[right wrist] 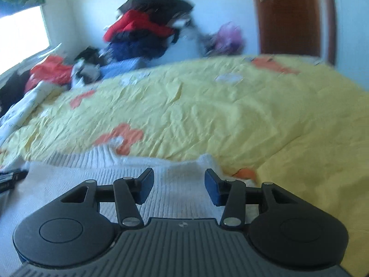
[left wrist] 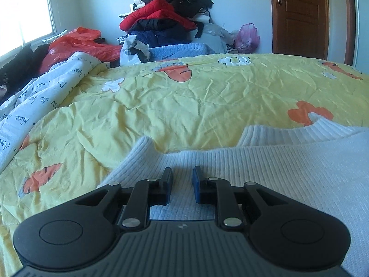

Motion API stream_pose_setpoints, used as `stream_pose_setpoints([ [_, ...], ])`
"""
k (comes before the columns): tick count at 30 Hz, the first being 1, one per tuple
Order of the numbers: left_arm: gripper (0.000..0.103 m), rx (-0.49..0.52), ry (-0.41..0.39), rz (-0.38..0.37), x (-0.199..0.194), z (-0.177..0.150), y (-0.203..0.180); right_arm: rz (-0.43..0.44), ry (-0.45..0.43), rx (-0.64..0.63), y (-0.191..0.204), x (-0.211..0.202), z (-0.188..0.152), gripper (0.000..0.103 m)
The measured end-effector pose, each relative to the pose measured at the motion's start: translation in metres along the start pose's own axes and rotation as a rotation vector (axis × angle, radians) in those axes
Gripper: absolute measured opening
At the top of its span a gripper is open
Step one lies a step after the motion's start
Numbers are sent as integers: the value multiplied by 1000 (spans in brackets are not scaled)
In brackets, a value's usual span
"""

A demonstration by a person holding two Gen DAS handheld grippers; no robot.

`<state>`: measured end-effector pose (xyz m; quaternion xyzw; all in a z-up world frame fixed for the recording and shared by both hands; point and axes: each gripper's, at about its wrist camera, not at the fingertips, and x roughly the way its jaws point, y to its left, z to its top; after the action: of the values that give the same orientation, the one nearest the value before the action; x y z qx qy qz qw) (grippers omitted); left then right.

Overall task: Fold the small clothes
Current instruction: 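Withdraw both open grippers and move them to the folded sweater's side edge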

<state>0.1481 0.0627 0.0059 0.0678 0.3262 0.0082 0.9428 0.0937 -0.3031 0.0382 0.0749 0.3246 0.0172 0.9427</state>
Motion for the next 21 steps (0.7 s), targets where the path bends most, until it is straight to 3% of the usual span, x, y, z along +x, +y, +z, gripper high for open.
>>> stream_pose_setpoints([
  [4,18,10,-2,9,-4,-2,-4,76,-53,-61,20,-28,-7,64],
  [8,18,6,-3,6,-4,-2,-4,-4,16,-226,31,-10,-30,71],
  [11,18,-6,-7,0,-3,-3,-3,36,2,-141,17,-5,-31,74],
  [19,19,-153,-13,-84,-9,0,22,24,0,-154,22,-1,-33,76],
  [21,21,-204,-52,-42,-29,-1,26,20,-1,-153,22,-3,-33,76],
])
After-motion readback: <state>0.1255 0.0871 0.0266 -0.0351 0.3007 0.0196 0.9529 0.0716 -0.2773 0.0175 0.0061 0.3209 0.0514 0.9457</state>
